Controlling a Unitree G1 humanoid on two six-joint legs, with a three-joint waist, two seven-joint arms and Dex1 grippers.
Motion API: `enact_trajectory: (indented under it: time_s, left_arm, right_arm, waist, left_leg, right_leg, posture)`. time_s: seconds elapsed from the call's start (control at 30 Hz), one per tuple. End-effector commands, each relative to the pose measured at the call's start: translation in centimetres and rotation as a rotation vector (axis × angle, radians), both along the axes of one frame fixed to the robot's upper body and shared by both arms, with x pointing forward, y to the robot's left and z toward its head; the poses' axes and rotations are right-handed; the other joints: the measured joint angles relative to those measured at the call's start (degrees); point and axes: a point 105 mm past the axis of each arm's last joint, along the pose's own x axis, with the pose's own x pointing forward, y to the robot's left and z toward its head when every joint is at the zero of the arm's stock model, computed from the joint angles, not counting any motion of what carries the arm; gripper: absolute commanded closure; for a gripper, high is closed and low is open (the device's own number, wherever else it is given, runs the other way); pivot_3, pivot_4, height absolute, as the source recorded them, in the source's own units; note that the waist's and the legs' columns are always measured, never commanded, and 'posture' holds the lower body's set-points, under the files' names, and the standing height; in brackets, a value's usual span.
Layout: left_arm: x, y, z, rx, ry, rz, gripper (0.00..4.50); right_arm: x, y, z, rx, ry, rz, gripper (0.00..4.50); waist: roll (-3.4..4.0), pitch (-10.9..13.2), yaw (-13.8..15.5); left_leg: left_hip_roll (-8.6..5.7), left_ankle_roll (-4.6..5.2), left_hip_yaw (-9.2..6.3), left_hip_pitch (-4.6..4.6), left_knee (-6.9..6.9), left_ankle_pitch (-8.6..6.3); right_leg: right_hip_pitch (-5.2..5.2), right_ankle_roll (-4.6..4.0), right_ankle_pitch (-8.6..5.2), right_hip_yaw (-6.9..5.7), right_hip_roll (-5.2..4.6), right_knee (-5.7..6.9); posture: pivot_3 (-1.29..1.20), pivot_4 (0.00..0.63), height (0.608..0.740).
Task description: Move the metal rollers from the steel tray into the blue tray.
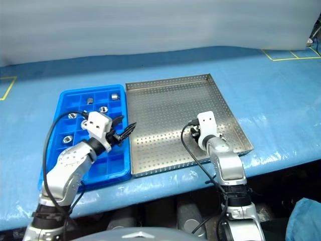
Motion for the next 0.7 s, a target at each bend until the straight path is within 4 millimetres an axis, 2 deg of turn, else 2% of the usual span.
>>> enact_trajectory:
  time_s: [0.03,0.2,0.33,0.4,0.53,0.63,0.7]
  left_arm:
    - [-1.4,1.0,1.6,0.000,-0.022,0.010,1.69]
    - [-4.8,3.9,4.0,0.024,-0.032,0.056,1.69]
    - [-7.2,6.4,4.7,0.103,-0.002,0.111,1.69]
    - [-8.0,7.2,4.3,0.114,0.038,0.129,1.69]
    - [-9.9,9.3,2.3,0.170,0.160,0.211,1.69]
    - [-10.8,10.3,1.5,0.174,0.195,0.284,1.69]
    - [-11.2,10.1,1.4,0.152,0.188,0.307,1.69]
  right_arm:
    - [-0.4,3.4,2.5,0.016,-0.084,0.218,2.80]
    - [-3.5,9.3,7.3,0.003,-0.231,0.692,2.80]
    - [-6.5,14.4,9.6,0.093,-0.260,0.975,2.80]
    - [-7.4,16.1,9.8,0.115,-0.256,1.066,2.80]
    - [-8.9,19.6,9.1,0.158,-0.215,1.188,2.80]
    - [-9.4,21.6,7.3,0.188,-0.140,1.205,2.80]
    - [-9.7,22.6,6.1,0.204,-0.097,1.204,2.80]
  waist:
    - [0.03,0.02,-0.13]
    - [0.02,0.13,-0.06]
    - [-0.02,0.14,0.17]
    - [-0.02,0.14,0.69]
    - [-0.06,0.13,1.69]
    - [-0.12,0.11,2.80]
    - [-0.13,0.11,3.37]
  left_leg:
    - [0.02,0.00,0.00,-0.01,-0.01,0.00]
    - [0.08,0.00,-0.05,-0.15,-0.10,0.00]
    - [0.12,0.00,-0.14,-0.09,-0.12,0.00]
    - [0.17,0.00,-0.16,-0.07,-0.12,0.00]
    - [0.19,-0.02,-0.16,-0.09,-0.12,-0.01]
    - [0.16,-0.03,-0.16,-0.10,-0.12,-0.01]
    - [0.19,-0.04,-0.15,-0.08,-0.12,-0.01]
  right_leg:
    - [-0.03,-0.01,-0.01,0.00,0.02,0.00]
    - [-0.25,-0.04,-0.03,0.02,0.05,0.03]
    - [-0.22,-0.09,-0.07,0.00,0.10,0.05]
    - [-0.19,-0.18,-0.13,-0.08,0.13,0.06]
    - [-0.18,-0.24,-0.16,-0.16,0.08,0.03]
    - [-0.20,-0.24,-0.16,-0.16,0.01,0.03]
    - [-0.20,-0.25,-0.16,-0.16,0.01,0.02]
  posture:
    - [-0.09,0.150,0.740]
    - [-0.06,0.150,0.740]
    - [-0.02,0.150,0.740]
    - [0.01,0.150,0.740]
    - [0.05,0.150,0.740]
    - [0.09,0.150,0.740]
    - [0.11,0.150,0.740]
